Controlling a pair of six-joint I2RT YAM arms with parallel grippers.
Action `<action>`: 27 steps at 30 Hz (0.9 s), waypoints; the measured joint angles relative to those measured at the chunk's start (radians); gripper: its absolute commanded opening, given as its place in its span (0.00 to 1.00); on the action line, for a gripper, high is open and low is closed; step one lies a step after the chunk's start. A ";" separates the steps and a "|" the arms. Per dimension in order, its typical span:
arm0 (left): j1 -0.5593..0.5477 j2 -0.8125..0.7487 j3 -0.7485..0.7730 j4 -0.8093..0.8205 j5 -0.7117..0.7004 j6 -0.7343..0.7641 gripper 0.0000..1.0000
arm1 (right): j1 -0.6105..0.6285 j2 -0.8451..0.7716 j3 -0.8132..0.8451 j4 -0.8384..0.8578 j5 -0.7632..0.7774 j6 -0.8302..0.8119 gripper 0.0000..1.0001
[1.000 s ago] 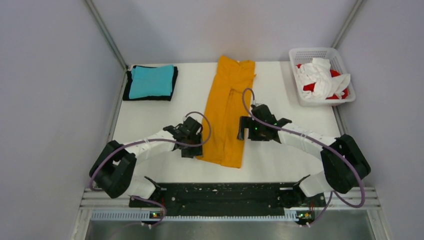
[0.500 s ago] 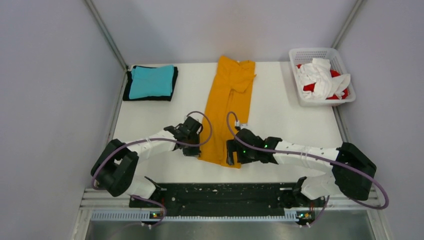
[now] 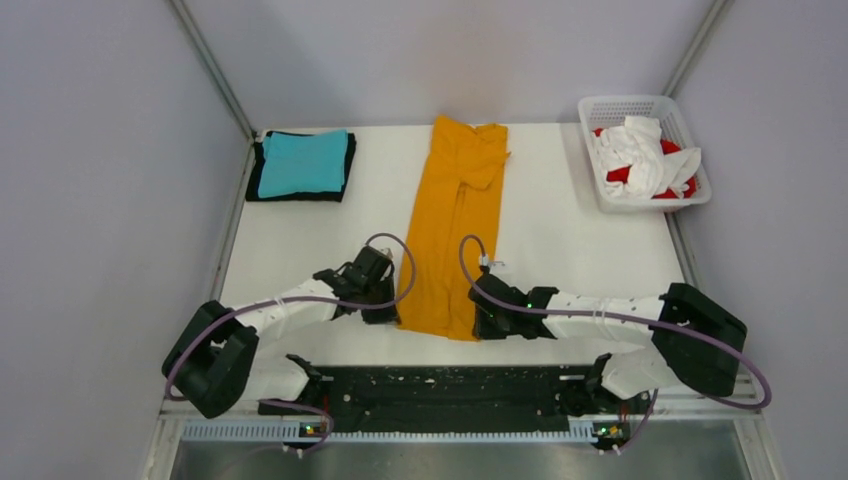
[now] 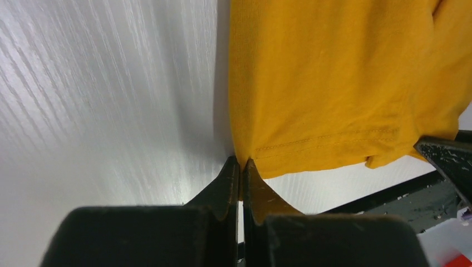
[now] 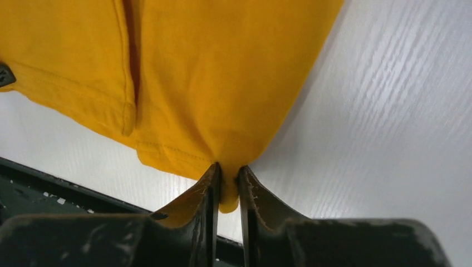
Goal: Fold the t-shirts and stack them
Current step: Grab the bottom of the folded rectangular tshirt with both arms, then fold the folded rectangular tshirt in 1/3 of the way
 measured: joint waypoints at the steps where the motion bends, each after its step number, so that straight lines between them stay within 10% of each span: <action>1: 0.000 -0.011 -0.010 0.002 0.009 -0.004 0.00 | 0.000 -0.011 -0.014 0.009 0.001 0.014 0.07; 17: -0.072 -0.314 -0.170 -0.159 0.188 -0.097 0.00 | 0.174 -0.230 -0.117 -0.072 -0.123 0.206 0.00; 27: -0.069 -0.225 0.078 -0.158 0.109 -0.043 0.00 | 0.054 -0.236 0.004 -0.111 -0.060 0.109 0.00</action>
